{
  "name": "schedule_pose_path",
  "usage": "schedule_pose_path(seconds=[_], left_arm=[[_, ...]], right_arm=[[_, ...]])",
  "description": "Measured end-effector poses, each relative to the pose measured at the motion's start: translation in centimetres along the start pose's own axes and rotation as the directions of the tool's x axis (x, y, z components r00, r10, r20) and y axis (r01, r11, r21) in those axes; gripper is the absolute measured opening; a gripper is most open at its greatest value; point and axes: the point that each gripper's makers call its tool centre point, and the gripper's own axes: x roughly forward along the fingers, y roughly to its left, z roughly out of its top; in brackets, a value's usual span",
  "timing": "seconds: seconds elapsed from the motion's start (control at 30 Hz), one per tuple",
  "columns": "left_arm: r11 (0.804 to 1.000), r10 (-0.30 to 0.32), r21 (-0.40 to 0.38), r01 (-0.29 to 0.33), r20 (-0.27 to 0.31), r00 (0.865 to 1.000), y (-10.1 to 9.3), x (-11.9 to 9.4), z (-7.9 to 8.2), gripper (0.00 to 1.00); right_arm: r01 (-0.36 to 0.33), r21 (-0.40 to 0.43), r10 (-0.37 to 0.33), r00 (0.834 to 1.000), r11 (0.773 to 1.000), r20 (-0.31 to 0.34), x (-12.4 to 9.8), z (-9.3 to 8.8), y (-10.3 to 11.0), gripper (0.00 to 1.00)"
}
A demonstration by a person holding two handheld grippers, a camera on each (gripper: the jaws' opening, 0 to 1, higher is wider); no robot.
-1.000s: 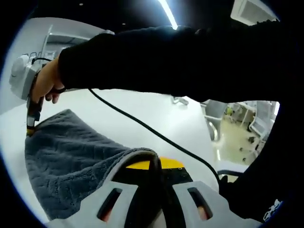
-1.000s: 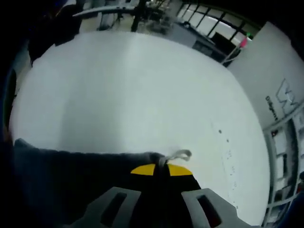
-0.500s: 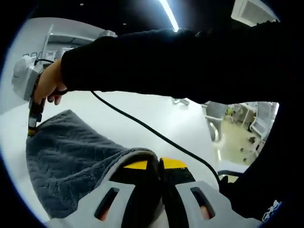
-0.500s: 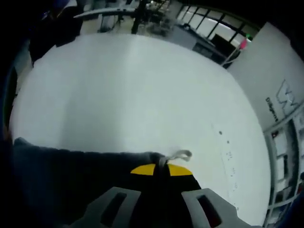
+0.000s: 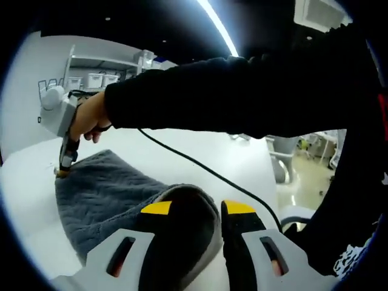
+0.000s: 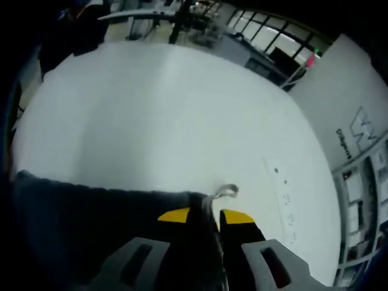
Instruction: Open the folded towel by lifting each exposed corner and separating the folded layers until the towel lies flat within the target outline without major curled edges
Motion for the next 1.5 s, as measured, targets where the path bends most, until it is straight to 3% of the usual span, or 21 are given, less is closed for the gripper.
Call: schedule_pose_path(seconds=[0.13,0.37,0.5,0.7,0.93,1.0,1.07,1.13,1.23,1.33,1.43,1.5], left_arm=[[0.998,0.060,0.001,-0.060,0.008,0.998,1.3,-1.4,0.0,0.31],[0.986,0.169,-0.007,-0.169,-0.011,0.985,4.1,-3.0,-1.3,0.33],[0.975,0.222,0.005,-0.222,-0.033,0.974,5.4,-3.8,-2.3,0.35],[0.963,0.268,-0.011,-0.269,-0.024,0.963,6.4,-5.4,-2.4,0.35],[0.945,0.328,-0.017,-0.328,-0.023,0.945,7.4,-6.7,-2.9,0.44],[0.934,0.358,-0.011,-0.358,-0.014,0.934,7.9,-7.1,-2.8,0.57],[0.925,0.379,-0.009,-0.379,-0.014,0.925,8.3,-7.4,-2.8,0.80],[0.906,0.422,-0.003,-0.422,-0.005,0.906,9.0,-7.8,-2.7,1.00],[0.868,0.495,-0.059,-0.494,0.005,0.869,10.0,-9.2,-2.6,1.00],[0.845,0.526,-0.130,-0.518,0.033,0.850,10.6,-10.3,-2.1,1.00],[0.842,0.529,-0.155,-0.517,0.043,0.848,10.8,-11.0,-1.8,1.00],[0.821,0.560,-0.180,-0.541,0.080,0.824,11.1,-11.8,-1.1,1.00]], right_arm=[[0.006,0.016,-0.007,1.000,1.000,0.009,-0.9,0.2,-0.5,0.33],[0.004,0.043,-0.006,0.999,0.999,0.038,-2.8,0.9,0.0,0.51],[0.009,0.043,-0.011,0.999,0.999,0.053,-3.6,1.2,0.3,0.52],[0.025,0.045,-0.028,0.998,0.999,0.060,-4.3,1.4,0.1,0.52],[0.030,0.059,-0.035,0.996,0.998,0.083,-4.9,3.0,-0.3,0.57],[0.001,0.074,-0.008,0.995,0.997,0.094,-5.0,3.6,0.3,0.68],[-0.020,0.088,0.010,0.994,0.996,0.109,-5.0,4.2,0.8,0.93],[-0.085,0.084,0.076,0.991,0.993,0.106,-5.0,4.5,2.2,1.00],[-0.119,0.064,0.111,0.987,0.991,0.114,-5.1,4.9,3.3,1.00],[-0.128,0.053,0.121,0.986,0.990,0.115,-5.1,5.1,3.5,1.00],[-0.120,0.032,0.115,0.987,0.992,0.114,-5.5,5.0,3.7,1.00],[-0.114,0.027,0.110,0.986,0.993,0.122,-6.0,5.2,3.7,1.00]])
